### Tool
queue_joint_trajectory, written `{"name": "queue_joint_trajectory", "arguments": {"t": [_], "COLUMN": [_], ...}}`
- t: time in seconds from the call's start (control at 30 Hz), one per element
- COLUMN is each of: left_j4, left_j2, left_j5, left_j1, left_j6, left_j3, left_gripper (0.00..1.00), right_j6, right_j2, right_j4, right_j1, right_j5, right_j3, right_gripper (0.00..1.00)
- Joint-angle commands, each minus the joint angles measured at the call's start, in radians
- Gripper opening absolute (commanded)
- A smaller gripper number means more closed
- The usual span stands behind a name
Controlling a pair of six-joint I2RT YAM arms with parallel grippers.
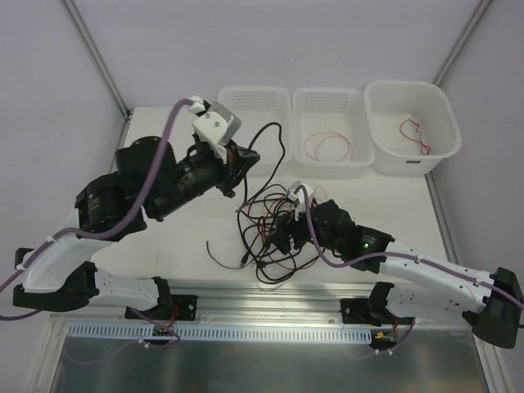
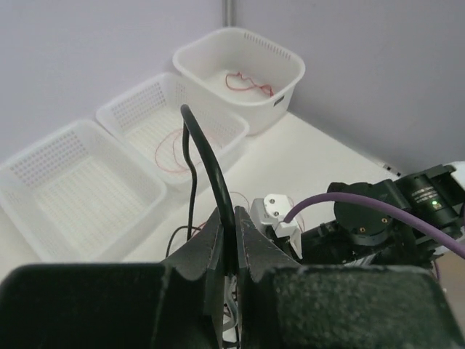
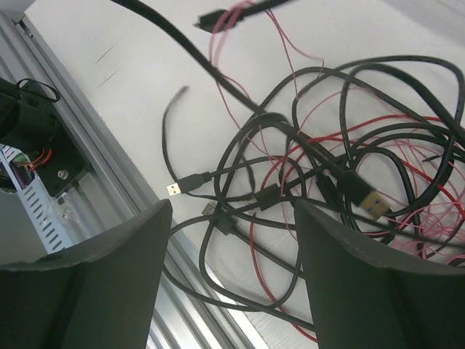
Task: Untangle the cables
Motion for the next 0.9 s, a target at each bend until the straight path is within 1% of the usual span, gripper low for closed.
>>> {"name": "queue_joint_trajectory", "arguments": {"t": [0.0, 0.07, 0.13, 0.17, 0.2, 0.27, 0.3, 0.33, 0.37, 0.4, 0.43, 0.47, 0.5, 0.53, 0.67, 0.7, 0.73, 0.77, 0.87], "left_j4": [0.014, 0.0, -0.026, -0.058, -0.073, -0.142, -0.159, -0.173, -0.171, -0.155, -0.132, -0.104, -0.036, -0.014, 0.068, 0.095, 0.106, 0.115, 0.158], "left_j2": [0.035, 0.039, 0.042, 0.044, 0.038, 0.035, 0.021, 0.009, -0.011, -0.057, -0.08, -0.105, -0.143, -0.157, -0.175, -0.183, -0.189, -0.195, -0.241], "left_j5": [-0.032, -0.038, -0.089, -0.116, -0.199, -0.276, -0.309, -0.299, -0.266, -0.218, -0.093, -0.046, -0.006, 0.047, 0.221, 0.286, 0.287, 0.337, 0.386], "left_j1": [-0.001, -0.001, -0.001, -0.001, 0.001, 0.004, 0.024, 0.045, 0.073, 0.157, 0.2, 0.231, 0.255, 0.256, 0.256, 0.256, 0.256, 0.256, 0.256], "left_j6": [-0.043, -0.05, -0.059, -0.06, -0.066, -0.082, -0.127, -0.157, -0.187, -0.244, -0.263, -0.267, -0.254, -0.243, -0.189, -0.168, -0.162, -0.16, -0.172], "left_j3": [-0.058, -0.082, -0.104, -0.136, -0.157, -0.224, -0.249, -0.275, -0.345, -0.383, -0.419, -0.496, -0.527, -0.564, -0.57, -0.57, -0.567, -0.569, -0.573], "left_gripper": [0.01, 0.01, 0.01, 0.01, 0.01, 0.02, 0.01, 0.0, 0.0, 0.0, 0.0, 0.0, 0.0, 0.0, 0.0, 0.0, 0.0, 0.0, 0.0], "right_j6": [0.039, 0.043, 0.045, 0.043, 0.042, 0.045, 0.048, 0.049, 0.049, 0.049, 0.054, 0.055, 0.057, 0.058, 0.052, 0.046, 0.04, 0.02, 0.003], "right_j2": [0.036, 0.072, 0.085, 0.085, 0.084, 0.07, 0.064, 0.055, 0.034, 0.021, 0.012, -0.009, -0.016, -0.022, -0.037, -0.043, -0.048, -0.051, -0.056], "right_j4": [0.108, 0.133, 0.154, 0.167, 0.17, 0.161, 0.154, 0.147, 0.147, 0.148, 0.15, 0.151, 0.15, 0.141, 0.137, 0.153, 0.162, 0.171, 0.223], "right_j1": [0.037, 0.054, 0.068, 0.078, 0.083, 0.089, 0.089, 0.089, 0.088, 0.089, 0.089, 0.089, 0.088, 0.088, 0.088, 0.086, 0.083, 0.079, 0.05], "right_j5": [0.075, 0.108, 0.118, 0.123, 0.126, 0.149, 0.164, 0.187, 0.197, 0.203, 0.218, 0.227, 0.249, 0.263, 0.325, 0.351, 0.362, 0.368, 0.32], "right_j3": [0.0, -0.003, -0.012, -0.016, -0.019, -0.026, -0.029, -0.042, -0.048, -0.057, -0.074, -0.081, -0.086, -0.089, -0.092, -0.094, -0.095, -0.095, -0.085], "right_gripper": [0.72, 0.71, 0.68, 0.68, 0.68, 0.68, 0.68, 0.68, 0.68, 0.68, 0.68, 0.68, 0.68, 0.68, 0.7, 0.7, 0.7, 0.7, 0.7]}}
